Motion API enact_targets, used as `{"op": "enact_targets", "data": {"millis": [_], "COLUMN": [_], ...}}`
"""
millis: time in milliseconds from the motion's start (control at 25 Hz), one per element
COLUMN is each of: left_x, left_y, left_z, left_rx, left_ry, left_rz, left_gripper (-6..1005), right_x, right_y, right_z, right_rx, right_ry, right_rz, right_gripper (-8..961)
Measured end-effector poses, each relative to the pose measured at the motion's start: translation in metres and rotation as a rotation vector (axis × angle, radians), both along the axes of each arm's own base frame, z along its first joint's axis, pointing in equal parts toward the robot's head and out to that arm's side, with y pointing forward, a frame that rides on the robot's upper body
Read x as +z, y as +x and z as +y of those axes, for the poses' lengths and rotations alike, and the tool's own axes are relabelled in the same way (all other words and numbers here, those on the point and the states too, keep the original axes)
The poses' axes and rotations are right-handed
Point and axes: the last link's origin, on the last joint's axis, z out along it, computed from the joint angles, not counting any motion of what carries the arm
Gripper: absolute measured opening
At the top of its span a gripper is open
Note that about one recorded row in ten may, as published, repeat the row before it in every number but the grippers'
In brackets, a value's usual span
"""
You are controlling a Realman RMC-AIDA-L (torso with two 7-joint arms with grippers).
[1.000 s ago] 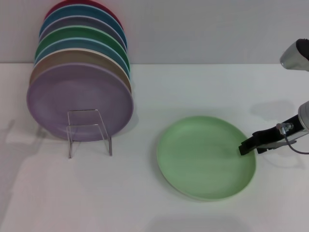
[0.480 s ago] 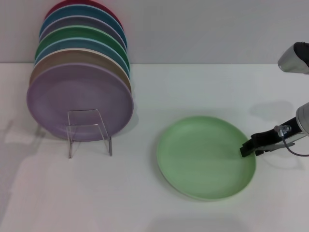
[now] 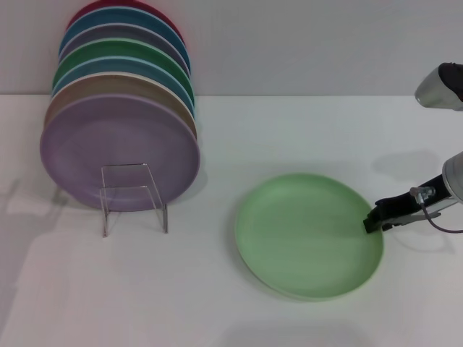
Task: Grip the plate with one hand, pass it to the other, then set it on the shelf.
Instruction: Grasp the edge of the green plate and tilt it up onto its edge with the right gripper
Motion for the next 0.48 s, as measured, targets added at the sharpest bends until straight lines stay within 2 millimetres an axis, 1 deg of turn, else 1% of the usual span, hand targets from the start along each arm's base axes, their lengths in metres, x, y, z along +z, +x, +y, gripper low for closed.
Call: {"op": "enact_targets", "data": {"millis": [160,480], "left_x": [0.0002,0.0009], "left_y": [-0.0004,-0.0004], "left_z": [0.0002,0.0001], "left_rx": [0.002,0.002], "left_ry": [0.001,0.005], "left_rz": [0.001,0.000], "left_gripper": [803,803], "right_x": [0.0000,-0.0004], "right_y": [0.0000,0.0010], "right_z": [0.0000,-0.0011], "right_rx": [0.000,-0.005], "right_ry": [-0.001,-0.007], "right_rz": [-0.001,-0.003], "right_gripper": [164,114]}}
